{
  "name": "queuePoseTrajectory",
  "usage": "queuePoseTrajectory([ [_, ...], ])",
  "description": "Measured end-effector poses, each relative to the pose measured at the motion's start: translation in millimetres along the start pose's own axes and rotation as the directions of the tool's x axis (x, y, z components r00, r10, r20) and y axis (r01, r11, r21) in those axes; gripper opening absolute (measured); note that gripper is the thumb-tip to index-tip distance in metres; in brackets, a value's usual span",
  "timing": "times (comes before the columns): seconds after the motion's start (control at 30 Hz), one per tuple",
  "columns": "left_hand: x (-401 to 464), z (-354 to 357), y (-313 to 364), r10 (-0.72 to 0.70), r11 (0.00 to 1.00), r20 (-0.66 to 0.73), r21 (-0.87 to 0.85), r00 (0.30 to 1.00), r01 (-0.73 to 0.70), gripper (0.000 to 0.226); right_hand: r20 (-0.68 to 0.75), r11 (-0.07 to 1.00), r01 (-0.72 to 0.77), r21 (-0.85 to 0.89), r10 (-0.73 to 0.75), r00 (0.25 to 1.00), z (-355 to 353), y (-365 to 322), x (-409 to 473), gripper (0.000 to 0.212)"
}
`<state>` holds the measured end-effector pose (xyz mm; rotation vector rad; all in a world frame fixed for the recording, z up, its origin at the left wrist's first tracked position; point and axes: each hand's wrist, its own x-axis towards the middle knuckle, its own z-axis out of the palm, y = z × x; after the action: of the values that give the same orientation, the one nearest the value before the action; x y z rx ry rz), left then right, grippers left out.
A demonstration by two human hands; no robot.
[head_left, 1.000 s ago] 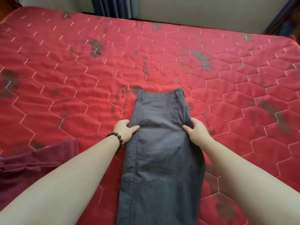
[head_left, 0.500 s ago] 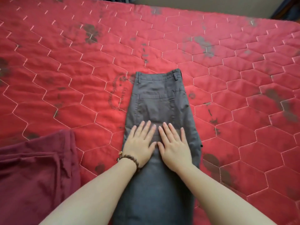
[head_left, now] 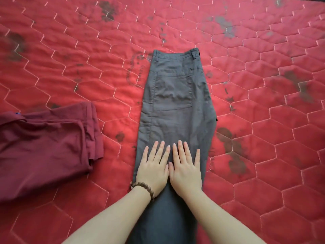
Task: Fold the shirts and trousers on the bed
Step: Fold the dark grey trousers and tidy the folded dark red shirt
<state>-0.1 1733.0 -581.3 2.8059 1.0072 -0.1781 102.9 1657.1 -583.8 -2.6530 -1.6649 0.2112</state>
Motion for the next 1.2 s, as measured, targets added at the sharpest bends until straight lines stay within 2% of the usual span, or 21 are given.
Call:
queuePoseTrajectory([
  [0.33, -129, 31, 18, 0.046, 0.999, -0.016, -0.015, 0.999, -0.046, 0.059, -0.032, 0.996, -0.089, 0.018, 0.089, 0.995, 23, -33, -134, 0.057],
  [0.5, -187, 39, 27, 0.046, 0.999, 0.023, -0.018, 0.999, -0.046, 0.059, -0.017, 0.991, -0.125, 0.043, 0.126, 0.992, 32, -51, -191, 0.057],
  [0.8, -308, 58, 48, -0.015, 0.999, 0.047, -0.034, 0.999, 0.017, 0.060, 0.015, 0.993, -0.089, 0.074, 0.088, 0.996, 42, -77, -312, 0.056],
  [1.0, -371, 68, 56, 0.005, 1.000, 0.078, -0.014, 0.997, -0.004, 0.063, 0.060, 0.993, -0.094, 0.075, 0.090, 0.994, 49, -98, -385, 0.057],
  [1.13, -395, 69, 57, 0.036, 0.998, 0.119, -0.060, 0.992, -0.029, 0.062, 0.115, 0.991, -0.094, 0.094, 0.083, 0.990, 47, -105, -407, 0.059],
  [1.2, -401, 63, 58, 0.012, 0.988, 0.097, -0.156, 0.995, 0.003, 0.059, 0.113, 0.987, -0.085, 0.135, 0.070, 0.991, 40, -104, -411, 0.059],
])
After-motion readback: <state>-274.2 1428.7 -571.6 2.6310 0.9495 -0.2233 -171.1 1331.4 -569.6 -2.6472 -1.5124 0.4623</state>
